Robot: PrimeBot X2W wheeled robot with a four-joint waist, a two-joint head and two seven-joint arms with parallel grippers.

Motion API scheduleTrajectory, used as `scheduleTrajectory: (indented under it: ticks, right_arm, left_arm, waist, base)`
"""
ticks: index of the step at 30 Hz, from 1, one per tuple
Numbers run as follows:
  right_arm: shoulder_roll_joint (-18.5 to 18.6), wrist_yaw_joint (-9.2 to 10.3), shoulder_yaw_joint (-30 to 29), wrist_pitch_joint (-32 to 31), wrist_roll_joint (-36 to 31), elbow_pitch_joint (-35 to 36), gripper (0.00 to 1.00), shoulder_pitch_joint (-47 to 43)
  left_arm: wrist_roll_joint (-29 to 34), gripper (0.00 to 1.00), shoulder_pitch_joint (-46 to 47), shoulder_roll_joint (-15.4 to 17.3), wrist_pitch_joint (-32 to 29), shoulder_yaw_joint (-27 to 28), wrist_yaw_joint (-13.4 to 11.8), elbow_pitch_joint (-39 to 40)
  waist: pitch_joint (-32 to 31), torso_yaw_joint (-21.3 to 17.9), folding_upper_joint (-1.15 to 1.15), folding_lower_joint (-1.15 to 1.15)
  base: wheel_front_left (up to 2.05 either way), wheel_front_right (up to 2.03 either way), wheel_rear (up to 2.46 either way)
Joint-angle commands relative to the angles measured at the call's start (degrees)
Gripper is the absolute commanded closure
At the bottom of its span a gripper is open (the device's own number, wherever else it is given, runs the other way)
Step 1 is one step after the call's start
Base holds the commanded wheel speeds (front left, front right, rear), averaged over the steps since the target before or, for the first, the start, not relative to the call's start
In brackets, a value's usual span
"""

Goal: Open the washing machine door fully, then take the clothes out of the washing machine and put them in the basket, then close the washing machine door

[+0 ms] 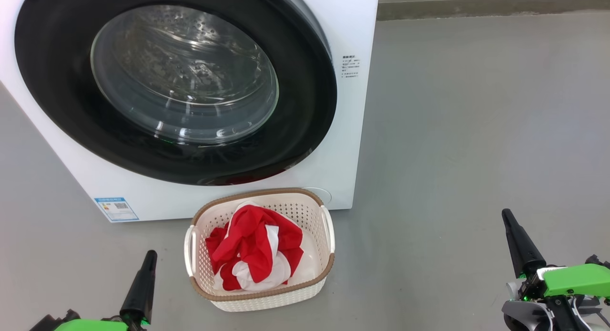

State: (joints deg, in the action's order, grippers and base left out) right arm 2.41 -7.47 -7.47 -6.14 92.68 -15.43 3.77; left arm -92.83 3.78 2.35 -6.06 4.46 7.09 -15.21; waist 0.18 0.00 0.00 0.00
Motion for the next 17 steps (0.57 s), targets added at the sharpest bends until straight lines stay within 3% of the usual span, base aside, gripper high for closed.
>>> scheduleTrajectory:
  ticks: [1, 17]
  right_arm:
    - [0.5, -0.02, 0.9, -0.4, -0.5, 1.4, 1.00, 2.4]
    - [0.5, -0.02, 0.9, -0.4, -0.6, 1.4, 1.00, 2.4]
  left_arm:
    - [0.7, 1.00, 2.4, 0.6, -0.4, 2.1, 0.4, 1.2]
    - [0.7, 1.00, 2.4, 0.6, -0.5, 2.1, 0.4, 1.2]
  waist:
    - [0.0, 0.0, 0.00, 0.00]
    - [0.0, 0.0, 0.00, 0.00]
  base:
    - [0.00, 0.00, 0.00]
    - [0.00, 0.00, 0.00]
